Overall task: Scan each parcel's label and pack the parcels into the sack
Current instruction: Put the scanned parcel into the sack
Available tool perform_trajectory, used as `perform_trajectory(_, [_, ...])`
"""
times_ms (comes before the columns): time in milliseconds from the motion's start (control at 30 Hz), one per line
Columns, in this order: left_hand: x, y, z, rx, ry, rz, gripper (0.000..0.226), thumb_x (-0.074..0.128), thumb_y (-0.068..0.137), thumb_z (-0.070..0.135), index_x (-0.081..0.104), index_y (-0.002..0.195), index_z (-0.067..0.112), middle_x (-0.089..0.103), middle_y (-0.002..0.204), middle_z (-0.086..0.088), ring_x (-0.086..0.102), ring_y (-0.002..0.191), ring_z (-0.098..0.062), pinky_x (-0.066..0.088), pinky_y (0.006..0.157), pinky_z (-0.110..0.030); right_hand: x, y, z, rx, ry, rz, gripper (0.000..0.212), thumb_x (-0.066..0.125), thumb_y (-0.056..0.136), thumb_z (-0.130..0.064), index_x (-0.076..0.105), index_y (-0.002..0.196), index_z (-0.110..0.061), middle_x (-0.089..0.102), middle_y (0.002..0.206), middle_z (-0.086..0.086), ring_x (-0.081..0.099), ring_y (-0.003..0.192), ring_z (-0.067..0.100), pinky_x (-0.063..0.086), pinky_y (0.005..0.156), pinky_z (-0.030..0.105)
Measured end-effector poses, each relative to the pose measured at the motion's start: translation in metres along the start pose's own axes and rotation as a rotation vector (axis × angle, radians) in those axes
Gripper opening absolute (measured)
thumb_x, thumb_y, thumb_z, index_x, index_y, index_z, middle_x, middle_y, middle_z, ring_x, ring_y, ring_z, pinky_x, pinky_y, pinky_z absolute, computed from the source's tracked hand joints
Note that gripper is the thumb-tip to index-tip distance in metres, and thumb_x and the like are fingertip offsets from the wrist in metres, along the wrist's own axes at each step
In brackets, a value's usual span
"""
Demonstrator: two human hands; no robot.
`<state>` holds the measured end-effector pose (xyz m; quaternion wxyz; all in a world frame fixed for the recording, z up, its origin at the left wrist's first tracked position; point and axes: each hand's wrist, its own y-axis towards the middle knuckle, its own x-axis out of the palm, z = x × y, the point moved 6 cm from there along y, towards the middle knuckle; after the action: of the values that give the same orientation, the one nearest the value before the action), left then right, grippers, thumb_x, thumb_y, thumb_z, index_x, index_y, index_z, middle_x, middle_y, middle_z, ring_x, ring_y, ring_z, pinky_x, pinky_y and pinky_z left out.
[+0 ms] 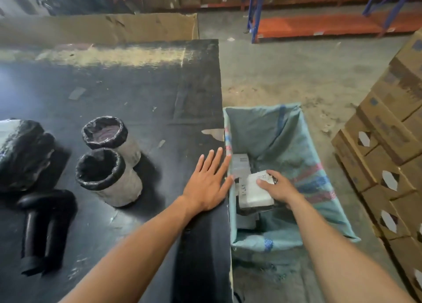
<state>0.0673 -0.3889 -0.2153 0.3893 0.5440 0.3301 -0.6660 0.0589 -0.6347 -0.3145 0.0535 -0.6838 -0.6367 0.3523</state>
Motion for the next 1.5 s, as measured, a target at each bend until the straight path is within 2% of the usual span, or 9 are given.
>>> perform_trajectory(267, [0.0,0.0,0.002,0.013,0.021,0.021,0.063,0.01,0.105,0.053,0.008,0.162,0.028,0.0,0.17,-0.006,-0.004,0.157,-0.026,-0.005,0.127,-0.044,0.059,0.035,0.031,0.11,-0.075,-0.071,0.079,0.08,0.091,-0.045,0.045,0.159,-0.028,0.046,0.163,0.011,0.043,0.148,0.036,0.036,0.122,0.049])
perform_trajectory(467, [-0.003,-0.001,0.004,0.012,0.043,0.041,0.062,0.015,0.106,0.05,0.016,0.162,0.024,0.006,0.17,-0.009,0.0,0.157,-0.028,0.004,0.127,-0.048,0.077,0.031,0.058,0.055,0.108,-0.037,0.084,0.078,0.094,-0.037,0.033,0.165,-0.03,0.055,0.156,0.009,0.052,0.137,0.022,0.036,0.11,0.029])
perform_trajectory(567, [-0.004,-0.001,0.004,0.013,0.065,0.046,0.062,0.018,0.106,0.049,0.018,0.162,0.023,0.007,0.17,-0.01,0.001,0.157,-0.029,0.006,0.126,-0.049,0.09,0.036,0.075,0.127,-0.065,-0.075,0.085,0.06,0.102,-0.053,0.01,0.169,-0.038,0.038,0.167,0.008,0.039,0.151,0.036,0.03,0.123,0.049])
perform_trajectory(667, [-0.004,-0.002,0.006,0.013,0.08,0.051,0.061,0.022,0.106,0.048,0.021,0.161,0.022,0.01,0.169,-0.011,0.004,0.157,-0.029,0.01,0.126,-0.05,0.1,0.037,0.087,0.284,-0.199,-0.023,0.074,0.039,0.103,-0.069,0.014,0.167,-0.041,0.035,0.169,0.008,0.037,0.152,0.038,0.027,0.123,0.059])
perform_trajectory(767, [-0.005,-0.001,0.007,0.015,0.078,0.049,0.061,0.024,0.106,0.047,0.022,0.161,0.022,0.01,0.169,-0.012,0.004,0.157,-0.03,0.011,0.125,-0.051,0.102,0.042,0.091,0.303,-0.395,-0.021,0.075,0.035,0.105,-0.066,-0.011,0.162,-0.05,-0.004,0.178,0.007,0.004,0.162,0.037,0.013,0.129,0.059])
perform_trajectory(867, [-0.004,-0.002,0.006,0.019,0.085,0.035,0.061,0.021,0.106,0.048,0.02,0.162,0.022,0.007,0.17,-0.011,0.001,0.157,-0.029,0.01,0.125,-0.051,0.11,0.051,0.09,0.229,-0.58,-0.065,0.079,0.033,0.112,-0.046,-0.027,0.162,-0.032,-0.038,0.168,0.005,-0.031,0.156,0.035,-0.009,0.129,0.057])
perform_trajectory(1100, [-0.006,-0.002,0.007,0.02,0.095,0.014,0.062,0.018,0.105,0.047,0.018,0.162,0.022,0.006,0.169,-0.011,0.001,0.157,-0.029,0.007,0.126,-0.05,0.117,0.058,0.091,0.255,-0.704,-0.242,0.074,0.028,0.114,-0.039,-0.028,0.162,-0.027,-0.04,0.167,0.002,-0.029,0.157,0.034,-0.012,0.128,0.056])
perform_trajectory(1333, [-0.004,-0.002,0.004,0.01,0.087,-0.023,0.065,0.008,0.103,0.052,0.007,0.162,0.026,-0.002,0.17,-0.007,-0.006,0.157,-0.026,-0.002,0.127,-0.046,0.095,0.052,0.067,0.311,-0.92,-0.372,0.077,0.025,0.112,-0.053,-0.016,0.167,-0.017,-0.024,0.173,0.011,-0.019,0.159,0.042,-0.002,0.128,0.062])
perform_trajectory(1500, [-0.003,-0.002,0.004,0.007,0.094,-0.029,0.067,0.002,0.101,0.054,0.002,0.162,0.027,-0.004,0.17,-0.007,-0.007,0.156,-0.026,-0.007,0.126,-0.044,0.065,0.03,0.032,0.276,-0.825,-0.34,0.08,0.031,0.112,-0.053,-0.009,0.168,-0.013,-0.012,0.175,0.017,-0.007,0.161,0.042,0.005,0.13,0.056])
